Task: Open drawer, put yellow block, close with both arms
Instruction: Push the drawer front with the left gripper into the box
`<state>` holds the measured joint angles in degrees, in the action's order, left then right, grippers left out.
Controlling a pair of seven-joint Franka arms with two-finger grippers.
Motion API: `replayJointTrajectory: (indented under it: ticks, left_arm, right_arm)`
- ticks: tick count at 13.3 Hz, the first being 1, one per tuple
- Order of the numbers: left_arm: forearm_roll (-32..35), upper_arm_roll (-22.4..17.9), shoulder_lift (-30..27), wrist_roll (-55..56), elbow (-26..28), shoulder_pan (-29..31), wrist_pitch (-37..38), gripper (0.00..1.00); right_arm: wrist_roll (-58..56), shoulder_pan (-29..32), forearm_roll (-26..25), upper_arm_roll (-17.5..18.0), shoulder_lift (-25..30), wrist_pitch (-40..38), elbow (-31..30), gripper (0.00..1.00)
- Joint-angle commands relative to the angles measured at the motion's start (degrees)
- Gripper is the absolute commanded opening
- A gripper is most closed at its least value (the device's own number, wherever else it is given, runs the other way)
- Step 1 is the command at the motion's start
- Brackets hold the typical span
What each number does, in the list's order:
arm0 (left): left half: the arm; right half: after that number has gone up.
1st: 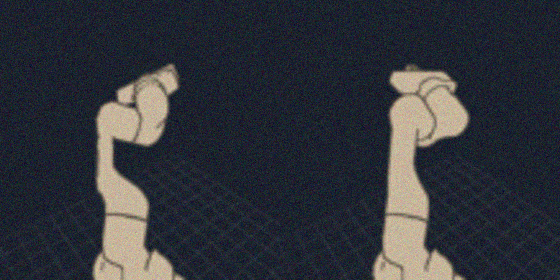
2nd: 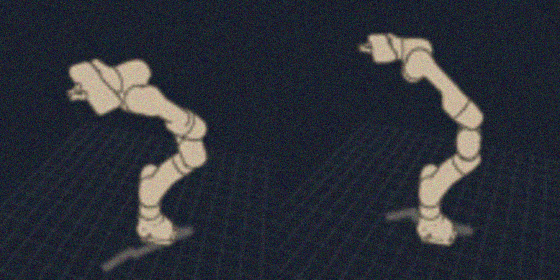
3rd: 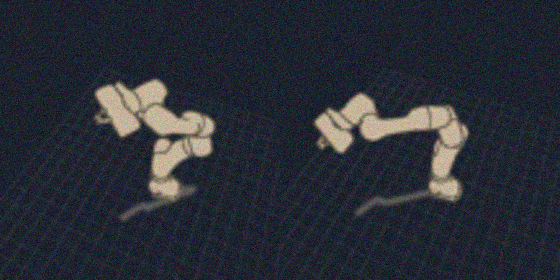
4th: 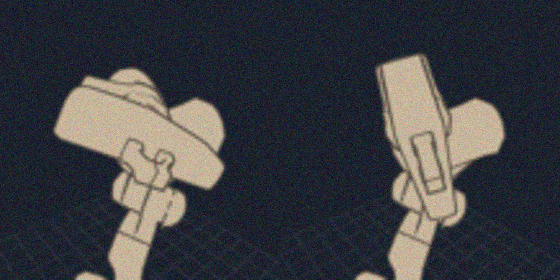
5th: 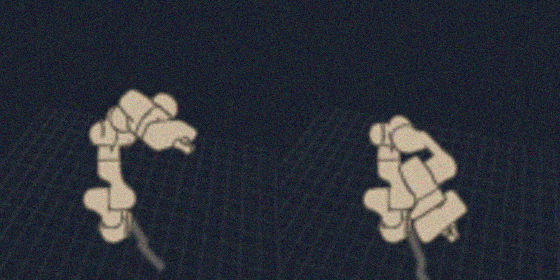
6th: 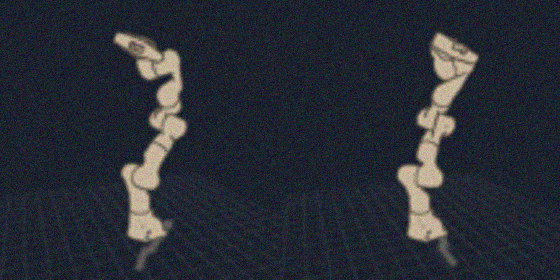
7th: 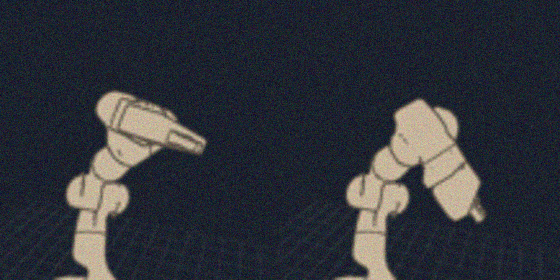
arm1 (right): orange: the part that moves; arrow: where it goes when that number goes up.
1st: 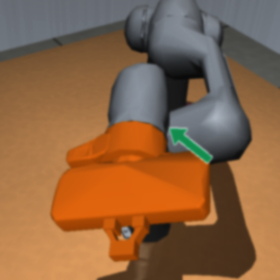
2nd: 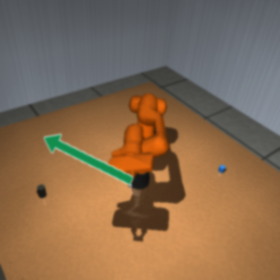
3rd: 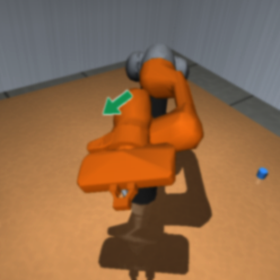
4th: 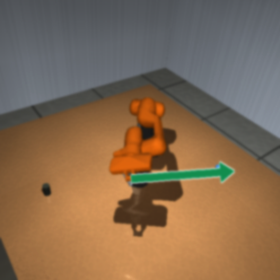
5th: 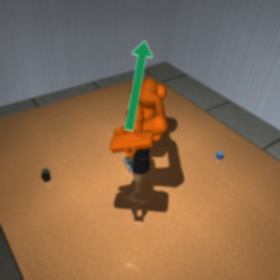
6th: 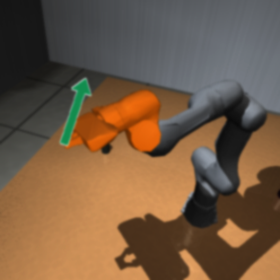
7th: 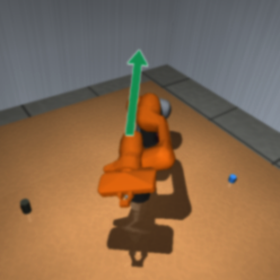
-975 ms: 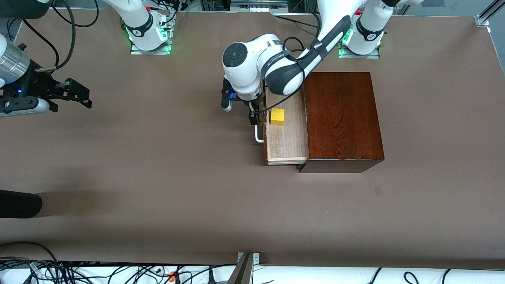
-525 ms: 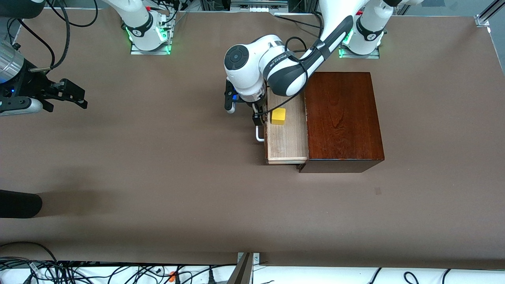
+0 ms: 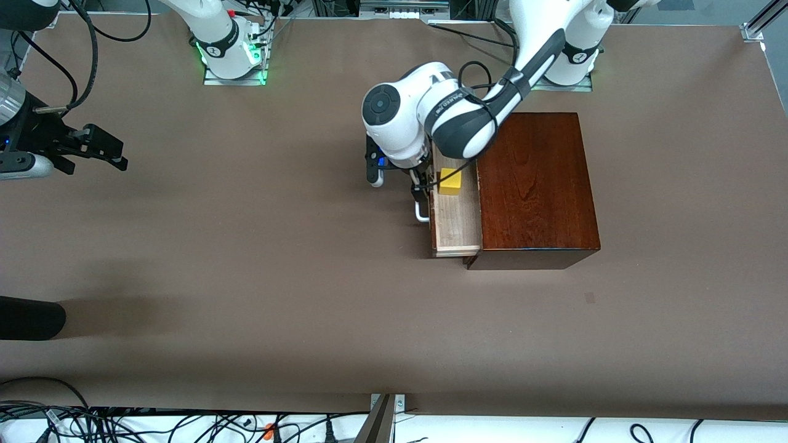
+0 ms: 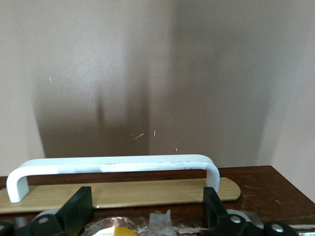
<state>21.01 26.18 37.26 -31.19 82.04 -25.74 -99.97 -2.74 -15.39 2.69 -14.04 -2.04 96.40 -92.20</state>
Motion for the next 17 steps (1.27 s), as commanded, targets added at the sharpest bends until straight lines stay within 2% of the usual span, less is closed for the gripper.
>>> replayJointTrajectory:
  ticks: [1, 7, 12, 15, 17]
  left_arm:
    - [2.72, -1.13, -2.62, -1.77, 0.58, 2.79, 3.98, 1.0]
    - [2.81, -0.95, -2.89, -1.77, 0.75, 5.86, 8.29, 1.0]
    - [2.72, -0.86, -2.54, -1.86, 1.28, 8.33, 8.91, 1.0]
    - [1.58, -0.25, -2.45, 0.94, -0.65, 5.71, 7.08, 1.0]
    - [-2.79, -0.16, -3.5, 8.91, -5.73, 4.99, 6.27, 1.0]
  right_arm:
    - [0.11, 0.01, -0.59, -0.02, -0.06, -0.77, 0.79, 1.0]
    - [0.11, 0.01, -0.5, -0.11, -0.06, -0.86, 0.79, 1.0]
    - [0.11, 0.01, -0.41, -0.63, -0.06, -0.95, 0.79, 1.0]
    - [0.11, 0.01, -0.41, -0.81, -0.06, -0.86, 0.79, 1.0]
    - [0.11, 0.01, -0.41, -0.81, -0.06, -0.77, 0.79, 1.0]
